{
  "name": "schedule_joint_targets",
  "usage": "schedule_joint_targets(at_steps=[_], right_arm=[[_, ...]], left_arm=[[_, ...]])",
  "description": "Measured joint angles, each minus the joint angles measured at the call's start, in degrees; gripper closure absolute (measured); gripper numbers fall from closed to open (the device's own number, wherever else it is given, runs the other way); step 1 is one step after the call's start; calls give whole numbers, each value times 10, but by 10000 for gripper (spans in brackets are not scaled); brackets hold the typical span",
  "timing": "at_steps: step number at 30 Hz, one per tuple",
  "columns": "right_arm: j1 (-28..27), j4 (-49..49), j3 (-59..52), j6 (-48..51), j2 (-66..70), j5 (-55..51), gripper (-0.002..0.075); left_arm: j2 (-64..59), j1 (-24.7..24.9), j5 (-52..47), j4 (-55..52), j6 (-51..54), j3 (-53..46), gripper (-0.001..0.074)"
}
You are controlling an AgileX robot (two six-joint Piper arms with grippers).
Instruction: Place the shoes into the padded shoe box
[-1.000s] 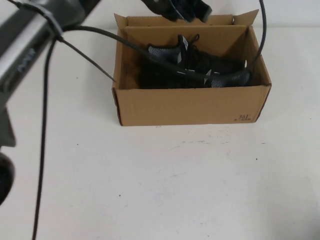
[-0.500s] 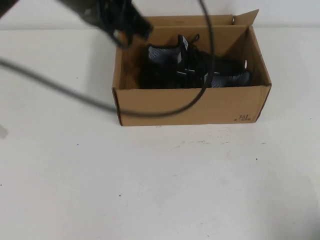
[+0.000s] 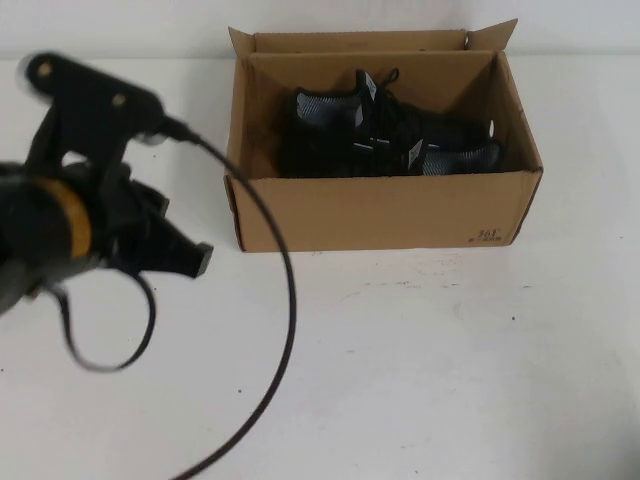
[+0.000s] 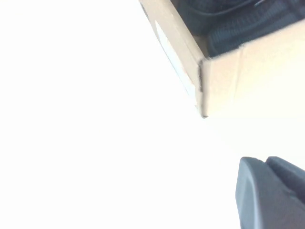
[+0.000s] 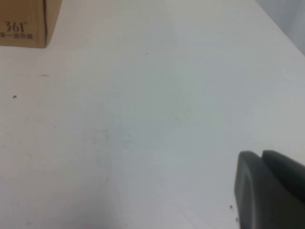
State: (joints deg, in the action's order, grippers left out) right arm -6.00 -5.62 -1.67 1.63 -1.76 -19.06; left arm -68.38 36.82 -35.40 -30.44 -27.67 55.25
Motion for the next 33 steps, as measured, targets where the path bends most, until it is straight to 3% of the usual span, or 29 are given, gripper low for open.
schedule_joint_targets(at_steps=[6,23,29,33], right_arm=[[0,0,0,0,0,0,734],[0,0,0,0,0,0,734],[0,0,0,0,0,0,734],[0,0,0,0,0,0,734]], left_arm=[[73,1,77,-5,-34,-82,737],[81,1,4,-8,-39,-94,738],[83,1,70,-5,-35,-112,738],[98,-1,138,42,53,-139,738]])
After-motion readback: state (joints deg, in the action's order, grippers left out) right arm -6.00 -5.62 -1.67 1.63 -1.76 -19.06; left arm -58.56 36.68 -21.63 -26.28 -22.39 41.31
